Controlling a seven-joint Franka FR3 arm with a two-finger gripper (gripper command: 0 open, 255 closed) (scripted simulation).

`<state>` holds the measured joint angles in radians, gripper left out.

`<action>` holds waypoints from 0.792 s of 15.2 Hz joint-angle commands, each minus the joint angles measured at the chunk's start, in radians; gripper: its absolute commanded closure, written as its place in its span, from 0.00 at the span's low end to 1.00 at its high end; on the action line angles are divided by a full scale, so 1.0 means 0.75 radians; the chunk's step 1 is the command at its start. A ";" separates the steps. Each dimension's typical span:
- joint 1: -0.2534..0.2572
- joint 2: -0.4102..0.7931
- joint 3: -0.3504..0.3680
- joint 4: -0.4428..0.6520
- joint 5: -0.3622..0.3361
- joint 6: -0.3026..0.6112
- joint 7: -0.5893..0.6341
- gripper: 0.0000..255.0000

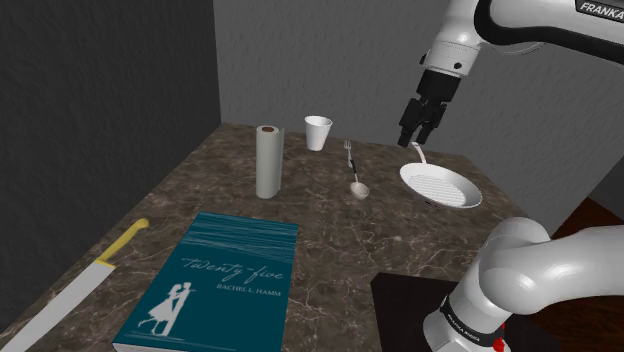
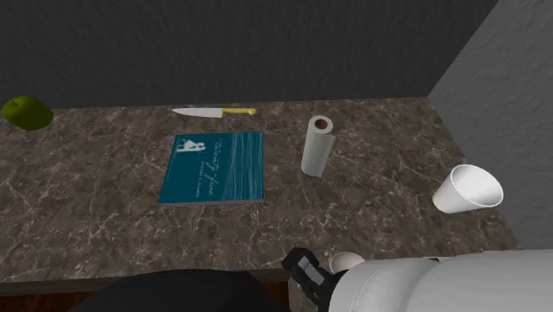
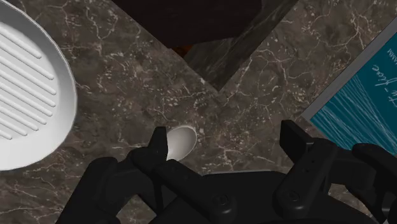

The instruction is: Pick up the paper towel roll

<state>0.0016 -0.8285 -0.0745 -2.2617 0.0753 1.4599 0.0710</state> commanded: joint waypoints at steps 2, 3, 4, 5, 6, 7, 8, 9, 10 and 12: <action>0.011 0.046 0.010 0.021 0.001 0.027 -0.005 0.00; 0.021 0.093 0.021 0.044 0.002 0.053 -0.010 0.00; 0.031 0.139 0.031 0.069 0.003 0.077 -0.015 0.00; 0.041 0.186 0.042 0.095 0.003 0.100 -0.019 0.00; 0.050 0.233 0.052 0.123 0.002 0.121 -0.023 0.00; 0.059 0.280 0.062 0.152 0.001 0.141 -0.027 0.00; 0.067 0.327 0.073 0.182 0.000 0.160 -0.031 0.00; 0.075 0.375 0.083 0.214 -0.003 0.177 -0.035 0.00; 0.083 0.422 0.094 0.248 -0.005 0.193 -0.038 0.00; 0.097 0.517 0.116 0.319 -0.013 0.220 -0.043 0.00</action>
<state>0.0687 -0.4731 0.0038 -2.0375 0.0684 1.6059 0.0410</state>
